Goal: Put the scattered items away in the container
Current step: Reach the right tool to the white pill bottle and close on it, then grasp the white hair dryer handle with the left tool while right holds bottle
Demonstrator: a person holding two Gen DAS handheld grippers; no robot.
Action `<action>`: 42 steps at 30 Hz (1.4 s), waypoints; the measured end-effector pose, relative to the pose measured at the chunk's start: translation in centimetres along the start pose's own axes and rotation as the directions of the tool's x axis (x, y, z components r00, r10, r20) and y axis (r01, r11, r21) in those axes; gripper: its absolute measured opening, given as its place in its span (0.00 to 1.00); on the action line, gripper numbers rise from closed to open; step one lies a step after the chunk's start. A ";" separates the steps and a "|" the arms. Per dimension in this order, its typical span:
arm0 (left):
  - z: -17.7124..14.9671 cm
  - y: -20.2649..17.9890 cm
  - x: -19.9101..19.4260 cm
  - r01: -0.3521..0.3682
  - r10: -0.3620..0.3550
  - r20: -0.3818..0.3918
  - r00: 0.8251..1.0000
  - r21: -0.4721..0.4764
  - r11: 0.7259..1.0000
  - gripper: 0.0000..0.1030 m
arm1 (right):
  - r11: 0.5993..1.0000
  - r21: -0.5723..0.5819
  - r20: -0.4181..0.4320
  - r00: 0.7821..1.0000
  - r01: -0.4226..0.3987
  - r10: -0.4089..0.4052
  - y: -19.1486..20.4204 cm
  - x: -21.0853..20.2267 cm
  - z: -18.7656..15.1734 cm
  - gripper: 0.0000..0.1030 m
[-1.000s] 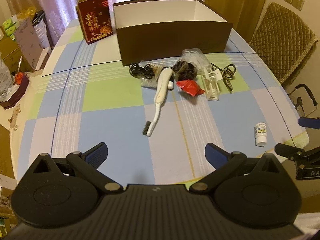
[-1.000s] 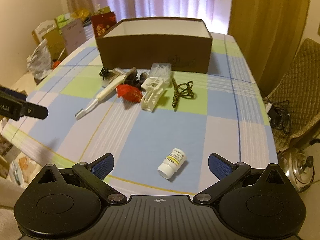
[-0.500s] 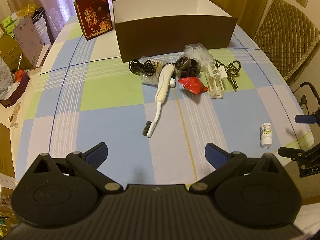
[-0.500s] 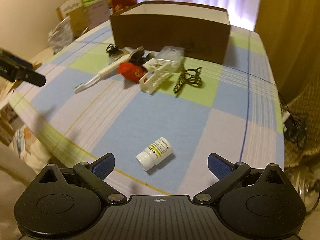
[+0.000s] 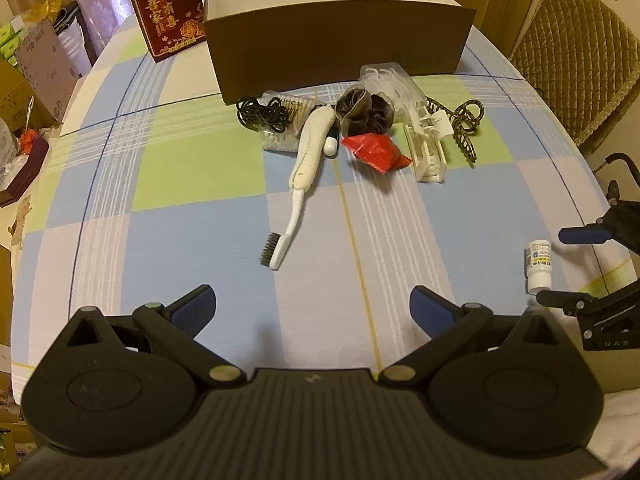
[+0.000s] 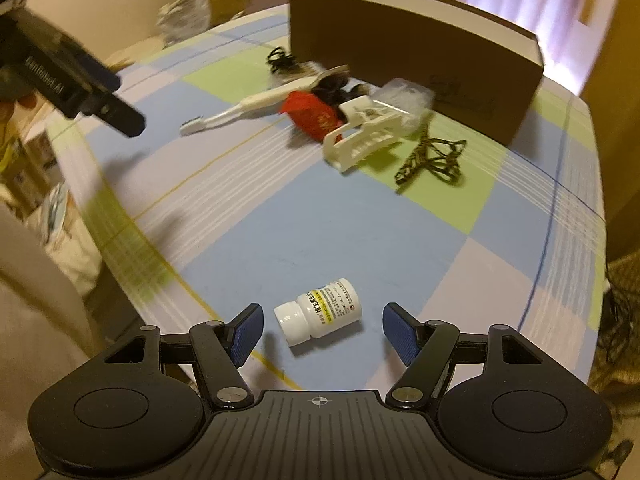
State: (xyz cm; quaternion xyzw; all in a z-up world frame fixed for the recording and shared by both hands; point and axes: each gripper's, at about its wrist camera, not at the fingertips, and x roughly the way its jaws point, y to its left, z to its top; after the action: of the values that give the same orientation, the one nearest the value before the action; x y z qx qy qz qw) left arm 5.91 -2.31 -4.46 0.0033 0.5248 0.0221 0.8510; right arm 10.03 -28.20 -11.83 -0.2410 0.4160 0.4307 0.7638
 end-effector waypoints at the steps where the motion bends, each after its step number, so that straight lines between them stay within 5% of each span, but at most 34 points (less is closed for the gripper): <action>1: 0.0 -0.1 0.1 -0.001 0.001 -0.003 1.000 -0.004 1.000 0.99 | 1.000 -0.015 -0.001 1.000 -0.007 0.007 0.0 0.1 0.0 0.71; 10: -0.1 -0.4 0.7 -0.015 0.015 -0.022 1.000 -0.034 0.999 0.99 | 0.995 -0.075 -0.008 0.998 -0.058 0.057 -0.5 1.2 0.4 0.48; 20: 0.5 -1.2 1.3 -0.035 0.034 -0.009 0.999 -0.066 0.997 0.99 | 0.974 0.208 0.000 0.996 0.092 -0.094 -4.2 2.1 1.5 0.48; 33: 2.4 -0.2 3.7 -0.081 0.086 0.063 0.994 -0.069 0.994 0.91 | 0.960 0.253 0.011 0.992 0.116 -0.123 -4.2 3.8 3.8 0.48; 42: 5.3 0.8 7.3 -0.052 0.051 0.089 0.995 0.011 0.999 0.72 | 0.934 0.321 -0.007 0.987 0.155 -0.162 -4.6 4.5 4.8 0.48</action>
State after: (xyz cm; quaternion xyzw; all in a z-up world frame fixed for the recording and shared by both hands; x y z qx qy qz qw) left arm 13.83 -1.13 -8.54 0.0234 0.4862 0.0405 0.8726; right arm 17.32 -25.02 -12.96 -0.1421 0.4520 0.2967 0.8292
